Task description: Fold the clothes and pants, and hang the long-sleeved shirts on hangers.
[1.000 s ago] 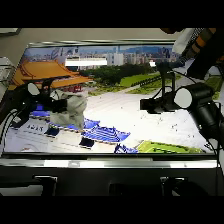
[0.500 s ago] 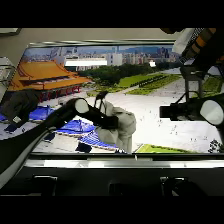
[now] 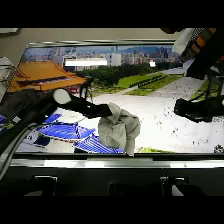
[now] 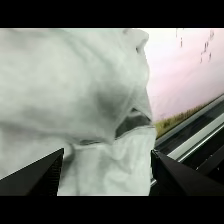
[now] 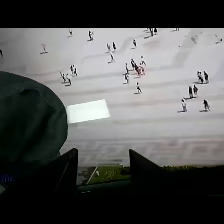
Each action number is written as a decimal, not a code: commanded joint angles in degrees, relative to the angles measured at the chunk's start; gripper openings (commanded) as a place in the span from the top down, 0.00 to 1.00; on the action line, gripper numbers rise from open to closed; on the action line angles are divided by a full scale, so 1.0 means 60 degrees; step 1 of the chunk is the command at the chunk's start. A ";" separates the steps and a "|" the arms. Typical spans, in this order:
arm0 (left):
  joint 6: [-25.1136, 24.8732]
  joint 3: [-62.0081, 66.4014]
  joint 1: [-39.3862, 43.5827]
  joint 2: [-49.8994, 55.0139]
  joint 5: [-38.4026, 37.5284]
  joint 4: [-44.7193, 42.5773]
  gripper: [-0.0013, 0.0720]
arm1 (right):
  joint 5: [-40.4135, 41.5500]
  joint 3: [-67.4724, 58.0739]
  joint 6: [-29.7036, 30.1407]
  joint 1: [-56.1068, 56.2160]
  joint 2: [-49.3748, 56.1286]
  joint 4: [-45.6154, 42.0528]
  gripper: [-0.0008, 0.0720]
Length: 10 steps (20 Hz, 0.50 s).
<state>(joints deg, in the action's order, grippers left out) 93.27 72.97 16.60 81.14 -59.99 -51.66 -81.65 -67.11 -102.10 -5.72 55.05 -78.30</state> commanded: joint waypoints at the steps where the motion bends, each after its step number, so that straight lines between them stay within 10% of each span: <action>1: -0.0812 0.0004 -0.1552 -0.0787 -0.0619 0.0033 0.13 | -0.0339 0.1177 0.2878 -0.2466 0.0820 0.4433 0.52; 10: -0.0812 0.0004 -0.2546 -0.0586 -0.0576 0.0036 0.14 | 0.2983 0.6976 0.4433 0.0127 0.1249 0.6109 0.40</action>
<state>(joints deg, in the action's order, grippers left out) 88.71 72.97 2.37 77.36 -63.29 -51.46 -72.38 -33.04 -78.06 -10.09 61.63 -47.68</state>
